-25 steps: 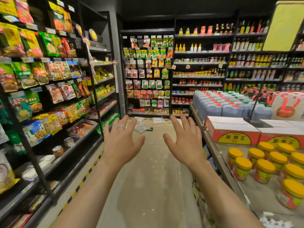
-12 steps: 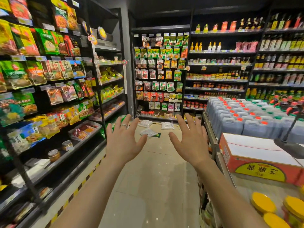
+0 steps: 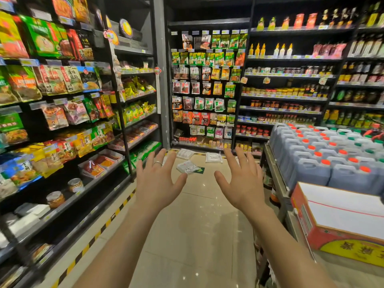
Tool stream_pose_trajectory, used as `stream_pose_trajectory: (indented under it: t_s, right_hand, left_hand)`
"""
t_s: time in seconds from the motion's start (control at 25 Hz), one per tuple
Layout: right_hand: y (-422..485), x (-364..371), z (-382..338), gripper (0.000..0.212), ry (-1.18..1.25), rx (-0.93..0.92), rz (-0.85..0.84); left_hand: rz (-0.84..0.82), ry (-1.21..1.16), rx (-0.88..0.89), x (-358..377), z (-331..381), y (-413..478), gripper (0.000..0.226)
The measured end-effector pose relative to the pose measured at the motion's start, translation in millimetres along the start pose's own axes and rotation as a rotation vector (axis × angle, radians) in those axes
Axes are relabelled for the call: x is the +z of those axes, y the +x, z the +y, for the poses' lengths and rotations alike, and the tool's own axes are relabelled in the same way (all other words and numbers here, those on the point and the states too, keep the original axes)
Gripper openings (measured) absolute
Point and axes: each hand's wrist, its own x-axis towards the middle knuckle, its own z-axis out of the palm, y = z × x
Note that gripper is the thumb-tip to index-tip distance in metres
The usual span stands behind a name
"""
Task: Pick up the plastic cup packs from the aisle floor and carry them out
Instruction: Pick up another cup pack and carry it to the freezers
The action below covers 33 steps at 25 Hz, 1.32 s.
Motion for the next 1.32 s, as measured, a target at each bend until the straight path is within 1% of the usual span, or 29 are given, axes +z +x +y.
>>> stream_pose_trajectory:
  t_s: [0.24, 0.52, 0.76, 0.96, 1.12, 1.2, 1.32]
  right_hand:
    - [116.9, 63.8, -9.1, 0.066, -0.025, 0.004, 0.024]
    - [257.1, 130.3, -52.6, 0.066, -0.044, 0.028, 0.042]
    - [328.3, 179.3, -58.8, 0.066, -0.067, 0.023, 0.044]
    - [392.4, 230.7, -48.0, 0.069, -0.058, 0.003, 0.037]
    - [460.2, 279.5, -22.1, 0.072, -0.034, -0.005, 0.019]
    - [501.8, 301.6, -5.4, 0.075, -0.017, -0.017, 0.017]
    - [560.6, 327.0, 21.8, 0.071, 0.008, -0.03, 0.005]
  left_hand:
    - [0.019, -0.04, 0.005, 67.2, -42.6, 118.1, 0.068]
    - [0.023, -0.017, 0.046, 113.4, -97.9, 254.3, 0.069]
    - [-0.008, -0.021, 0.068, 154.6, -123.3, 324.6, 0.07]
    - [-0.012, -0.002, 0.066, 202.4, -133.1, 386.3, 0.071]
    - [-0.006, 0.012, 0.044, 251.5, -127.3, 450.8, 0.079]
    - [-0.037, 0.032, 0.023, 277.0, -119.2, 490.1, 0.076]
    - [-0.026, 0.026, -0.006, 312.5, -105.1, 545.4, 0.068]
